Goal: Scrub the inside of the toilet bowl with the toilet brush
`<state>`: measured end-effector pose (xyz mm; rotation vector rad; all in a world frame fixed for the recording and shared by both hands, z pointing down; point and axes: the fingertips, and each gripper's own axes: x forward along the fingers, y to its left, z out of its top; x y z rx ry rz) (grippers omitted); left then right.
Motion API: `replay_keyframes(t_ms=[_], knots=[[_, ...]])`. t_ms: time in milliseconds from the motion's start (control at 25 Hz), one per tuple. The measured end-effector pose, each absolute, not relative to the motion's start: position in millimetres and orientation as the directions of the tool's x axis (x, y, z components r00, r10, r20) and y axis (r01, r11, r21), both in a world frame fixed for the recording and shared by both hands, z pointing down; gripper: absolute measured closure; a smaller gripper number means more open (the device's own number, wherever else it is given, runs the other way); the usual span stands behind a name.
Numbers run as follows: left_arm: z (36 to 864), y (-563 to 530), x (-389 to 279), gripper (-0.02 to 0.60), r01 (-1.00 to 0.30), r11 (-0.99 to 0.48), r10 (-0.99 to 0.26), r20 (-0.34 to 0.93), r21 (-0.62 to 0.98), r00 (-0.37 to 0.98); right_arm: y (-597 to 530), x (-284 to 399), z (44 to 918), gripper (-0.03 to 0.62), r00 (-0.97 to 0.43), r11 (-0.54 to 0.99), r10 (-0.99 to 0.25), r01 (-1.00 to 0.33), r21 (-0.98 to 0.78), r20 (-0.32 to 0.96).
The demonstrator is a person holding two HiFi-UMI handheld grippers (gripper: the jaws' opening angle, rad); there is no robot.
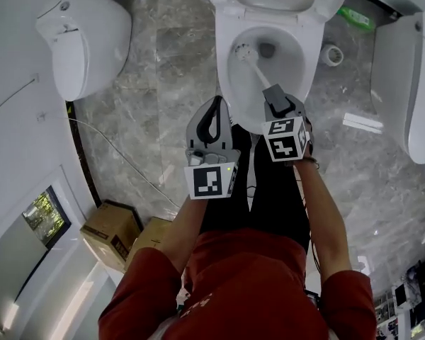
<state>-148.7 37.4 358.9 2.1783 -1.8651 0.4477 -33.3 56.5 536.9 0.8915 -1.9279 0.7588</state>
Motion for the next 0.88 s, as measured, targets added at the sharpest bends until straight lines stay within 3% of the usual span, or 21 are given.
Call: replay_keyframes(t_ms=[240, 480, 680, 880], knots=[[271, 17, -130, 0.581, -0.967, -0.255, -0.925, 0.287, 0.015, 0.249, 85, 50, 405, 0.441, -0.3, 0.394, -0.407, -0.91, -0.13, 0.863], [230, -12, -81, 0.581, -0.884, -0.464, -0.841, 0.285, 0.057, 0.46, 97, 130, 326, 0.441, -0.076, 0.123, -0.518, -0.992, -0.014, 0.852], [230, -28, -18, 0.581, -0.815, -0.577, -0.778, 0.273, 0.046, 0.566, 88, 202, 356, 0.439, 0.047, -0.021, -0.484, -0.999, 0.042, 0.874], [284, -54, 37, 0.581, -0.788, -0.615, -0.734, 0.349, 0.021, 0.582, 50, 251, 474, 0.439, 0.038, -0.049, -0.37, -0.999, 0.022, 0.928]])
